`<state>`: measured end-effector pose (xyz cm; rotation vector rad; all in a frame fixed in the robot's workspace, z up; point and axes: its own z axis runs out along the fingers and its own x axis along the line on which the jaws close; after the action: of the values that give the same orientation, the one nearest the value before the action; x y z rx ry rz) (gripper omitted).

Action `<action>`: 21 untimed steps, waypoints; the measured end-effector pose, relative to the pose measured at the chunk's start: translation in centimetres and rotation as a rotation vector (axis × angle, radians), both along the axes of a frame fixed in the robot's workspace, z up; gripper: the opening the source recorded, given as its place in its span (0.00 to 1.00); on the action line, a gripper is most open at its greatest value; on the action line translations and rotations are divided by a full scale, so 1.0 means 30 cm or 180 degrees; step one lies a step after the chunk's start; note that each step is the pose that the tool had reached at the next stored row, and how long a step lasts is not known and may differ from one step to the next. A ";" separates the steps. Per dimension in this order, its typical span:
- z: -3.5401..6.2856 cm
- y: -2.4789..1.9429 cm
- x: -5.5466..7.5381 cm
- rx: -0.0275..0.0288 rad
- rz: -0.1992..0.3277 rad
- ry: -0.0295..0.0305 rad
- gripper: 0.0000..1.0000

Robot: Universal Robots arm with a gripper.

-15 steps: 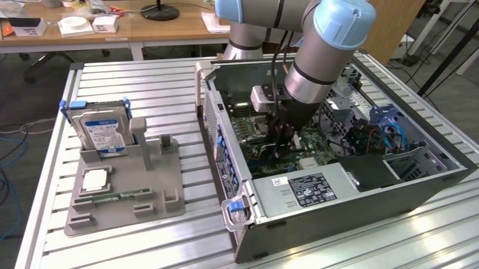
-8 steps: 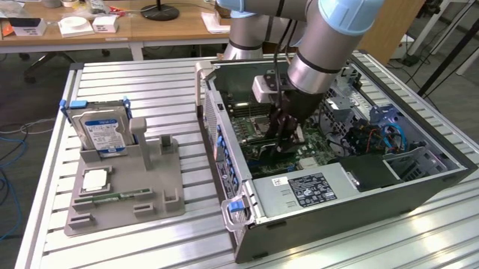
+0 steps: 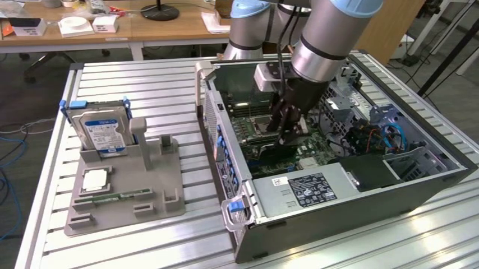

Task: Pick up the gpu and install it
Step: 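Insert the gpu into the slot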

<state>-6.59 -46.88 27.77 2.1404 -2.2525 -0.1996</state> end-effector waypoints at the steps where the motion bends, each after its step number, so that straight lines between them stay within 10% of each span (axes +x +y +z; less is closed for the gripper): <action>1: 0.000 0.001 0.000 -0.0001 0.0000 0.0000 0.50; 12: 0.000 0.001 0.000 -0.0001 0.0000 -0.0001 0.11; 21: -0.015 0.001 -0.002 -0.0001 -0.0003 -0.0014 0.11</action>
<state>-6.65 -46.86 27.32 2.1418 -2.2558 -0.1946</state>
